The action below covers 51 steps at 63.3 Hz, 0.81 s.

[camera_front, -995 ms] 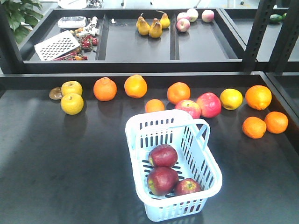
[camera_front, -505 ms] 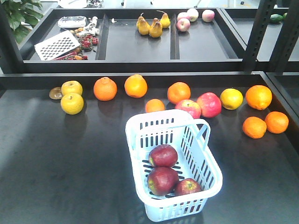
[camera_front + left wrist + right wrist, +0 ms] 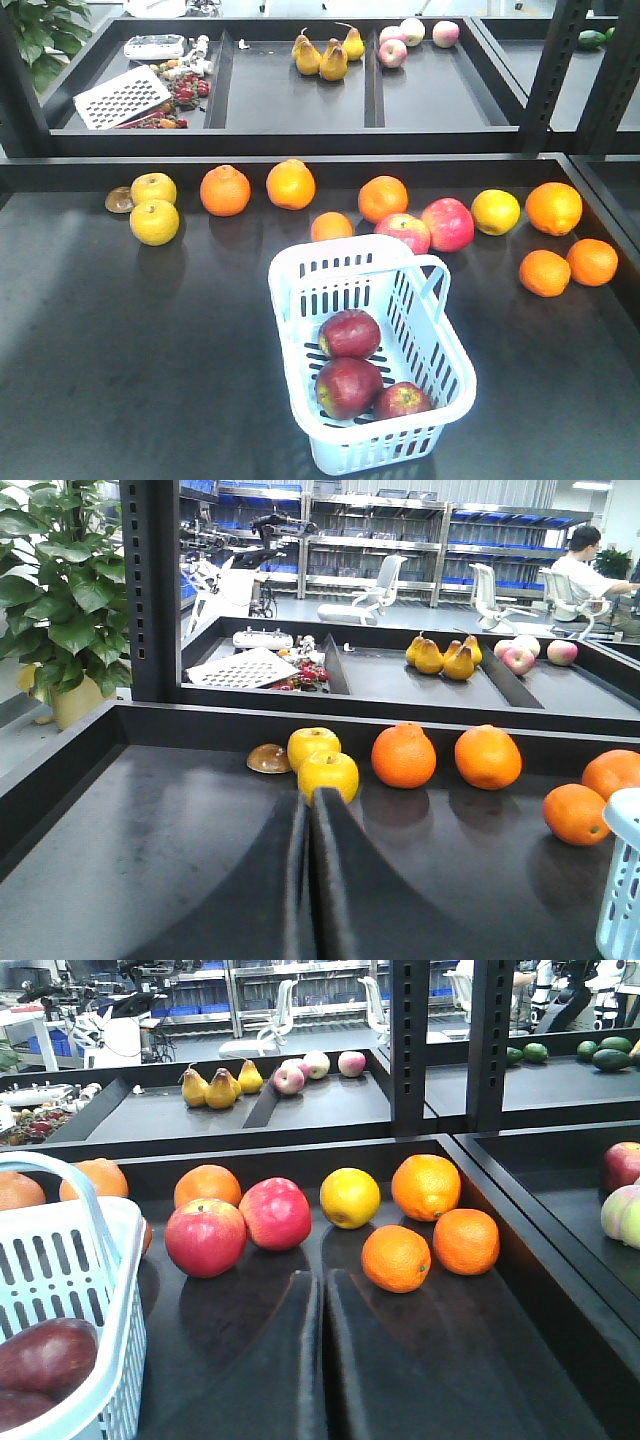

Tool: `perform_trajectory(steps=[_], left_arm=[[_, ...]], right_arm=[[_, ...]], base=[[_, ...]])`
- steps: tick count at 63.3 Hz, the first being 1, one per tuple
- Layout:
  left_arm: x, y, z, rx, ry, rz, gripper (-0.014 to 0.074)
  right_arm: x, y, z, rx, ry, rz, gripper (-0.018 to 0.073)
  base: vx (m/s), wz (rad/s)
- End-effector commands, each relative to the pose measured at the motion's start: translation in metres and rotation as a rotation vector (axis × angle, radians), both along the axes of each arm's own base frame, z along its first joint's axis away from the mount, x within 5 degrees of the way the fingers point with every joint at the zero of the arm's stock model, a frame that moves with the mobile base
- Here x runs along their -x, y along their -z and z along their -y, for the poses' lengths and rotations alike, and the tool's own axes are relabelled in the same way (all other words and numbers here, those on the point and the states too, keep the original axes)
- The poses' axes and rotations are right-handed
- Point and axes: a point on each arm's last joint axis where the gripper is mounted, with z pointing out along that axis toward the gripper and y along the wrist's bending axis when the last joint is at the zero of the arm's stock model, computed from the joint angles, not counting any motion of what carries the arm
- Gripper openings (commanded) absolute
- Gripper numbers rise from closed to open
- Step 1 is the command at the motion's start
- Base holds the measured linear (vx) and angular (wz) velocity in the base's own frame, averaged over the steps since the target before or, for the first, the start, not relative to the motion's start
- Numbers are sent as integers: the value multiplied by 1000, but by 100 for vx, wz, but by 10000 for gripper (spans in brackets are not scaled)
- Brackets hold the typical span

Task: Pick three apples into basket with both arms

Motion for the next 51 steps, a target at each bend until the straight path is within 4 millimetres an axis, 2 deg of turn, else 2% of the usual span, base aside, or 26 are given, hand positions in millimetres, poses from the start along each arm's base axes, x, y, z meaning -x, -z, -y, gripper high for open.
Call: perform_trajectory(steps=[1, 51], left_arm=[[1, -4, 0, 5, -4, 75, -6], [1, -4, 0, 5, -4, 75, -6]], right_arm=[[0, -3, 0, 15, 0, 80, -5], [0, -3, 0, 15, 1, 76, -5]], base=[[0, 0], [0, 0]])
